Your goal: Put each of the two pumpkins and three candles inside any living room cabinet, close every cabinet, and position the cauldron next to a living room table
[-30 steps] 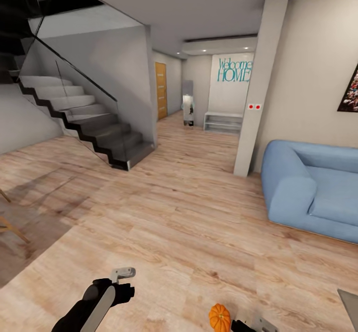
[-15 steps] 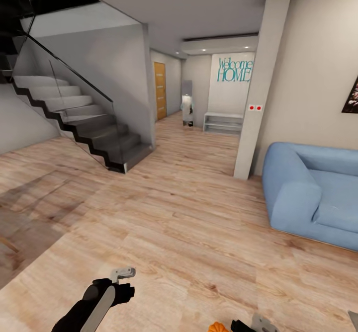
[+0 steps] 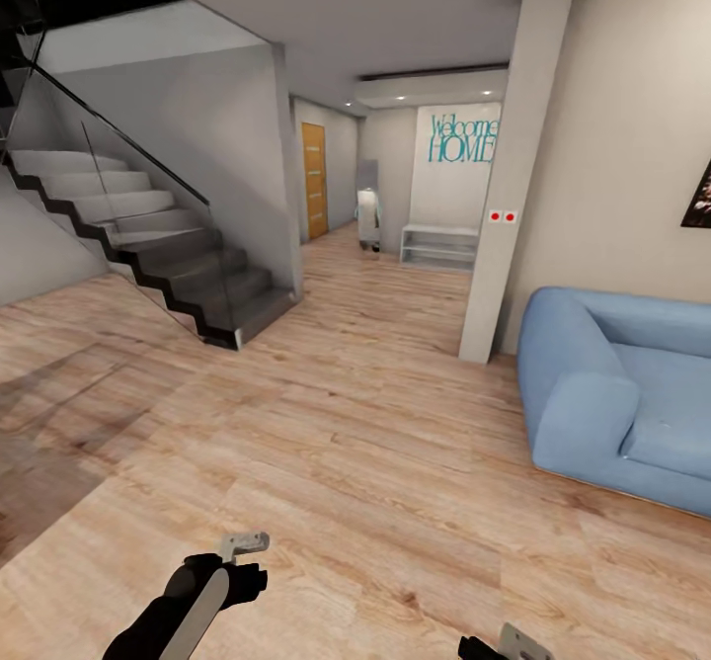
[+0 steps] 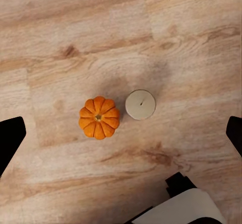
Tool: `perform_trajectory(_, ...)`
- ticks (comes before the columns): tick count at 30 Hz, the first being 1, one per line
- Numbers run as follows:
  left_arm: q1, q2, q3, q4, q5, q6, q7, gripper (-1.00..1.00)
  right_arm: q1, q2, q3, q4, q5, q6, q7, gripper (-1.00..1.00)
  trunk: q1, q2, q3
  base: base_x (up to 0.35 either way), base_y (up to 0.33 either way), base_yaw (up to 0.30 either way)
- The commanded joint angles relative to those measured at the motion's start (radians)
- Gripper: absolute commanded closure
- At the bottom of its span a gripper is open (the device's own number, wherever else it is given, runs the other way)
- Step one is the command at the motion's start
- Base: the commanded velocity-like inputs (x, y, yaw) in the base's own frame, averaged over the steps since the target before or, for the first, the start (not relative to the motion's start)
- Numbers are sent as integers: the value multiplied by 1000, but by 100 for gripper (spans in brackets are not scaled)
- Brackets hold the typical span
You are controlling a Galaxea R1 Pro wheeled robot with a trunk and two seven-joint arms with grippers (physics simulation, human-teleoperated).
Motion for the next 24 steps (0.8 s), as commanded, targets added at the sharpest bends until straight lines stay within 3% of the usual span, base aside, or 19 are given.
perform_trajectory(1, -1, 1, -3, -1, 11, 2, 10, -100, -1, -1, 5, -2, -2, 5, -7, -100, 1, -1, -1, 216, -194, 0)
perform_trajectory(10, -1, 1, -3, -1, 11, 2, 10, -100, -1, -1, 7, -2, -2, 5, -7, -100, 1, -1, -1, 189, -176, 0)
perform_trajectory(24, -1, 1, 9, -6, 12, 2, 9, -100, -1, -1, 9, -2, -2, 5, -7, -100, 1, -1, -1, -11, -12, 0)
